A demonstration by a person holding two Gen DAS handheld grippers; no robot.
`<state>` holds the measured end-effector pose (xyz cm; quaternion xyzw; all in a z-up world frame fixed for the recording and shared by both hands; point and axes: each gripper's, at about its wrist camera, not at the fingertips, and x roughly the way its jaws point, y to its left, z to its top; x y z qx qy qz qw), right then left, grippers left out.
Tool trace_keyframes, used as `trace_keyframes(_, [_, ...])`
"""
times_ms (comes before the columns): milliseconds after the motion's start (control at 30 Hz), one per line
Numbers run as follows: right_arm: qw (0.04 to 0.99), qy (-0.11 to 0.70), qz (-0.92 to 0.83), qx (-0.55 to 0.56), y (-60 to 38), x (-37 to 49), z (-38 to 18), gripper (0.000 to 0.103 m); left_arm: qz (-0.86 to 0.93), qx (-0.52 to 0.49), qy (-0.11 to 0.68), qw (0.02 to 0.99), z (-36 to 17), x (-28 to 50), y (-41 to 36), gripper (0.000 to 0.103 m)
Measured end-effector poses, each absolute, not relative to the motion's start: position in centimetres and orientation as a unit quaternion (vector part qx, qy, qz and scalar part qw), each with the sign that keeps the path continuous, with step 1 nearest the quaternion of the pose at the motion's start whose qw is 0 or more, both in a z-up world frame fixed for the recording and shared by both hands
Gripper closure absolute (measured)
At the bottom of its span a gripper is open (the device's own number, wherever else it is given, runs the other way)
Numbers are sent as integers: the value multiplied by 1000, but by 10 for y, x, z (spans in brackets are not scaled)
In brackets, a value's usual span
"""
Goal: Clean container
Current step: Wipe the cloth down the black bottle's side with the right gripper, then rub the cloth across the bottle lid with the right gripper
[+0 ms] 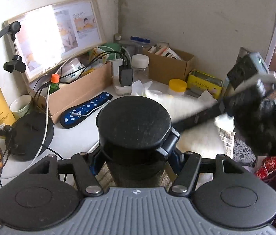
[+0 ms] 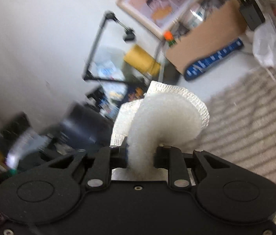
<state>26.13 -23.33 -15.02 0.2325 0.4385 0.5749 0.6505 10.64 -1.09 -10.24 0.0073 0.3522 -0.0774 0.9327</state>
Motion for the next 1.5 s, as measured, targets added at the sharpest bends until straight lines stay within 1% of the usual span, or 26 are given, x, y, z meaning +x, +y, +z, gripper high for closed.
trace_keyframes(200, [602,388,630,302,-230,264,-112,83,-76,9,353,932,-103,108,-15,39])
trace_keyframes(300, [583,381,644,316,-224,263,-106,83,-75,8,354,932,-101,105,-14,39])
trace_keyframes(600, [589,447,601,303,-213,267,-148,83,-76,5,356,931,-102,109,-3,39])
trace_keyframes(900, [589,482,577,296,-212,271,-179,83,-74,5,355,932,-102,105,-7,39])
trace_keyframes(1233, [601,521,548,258,-206,269,-214,83,-65,-7,353,933,-101,99,-3,39])
trace_keyframes(1500, [635,529,529,191,-195,264,-227,83,-63,-19,347,936,-102,92,3,39])
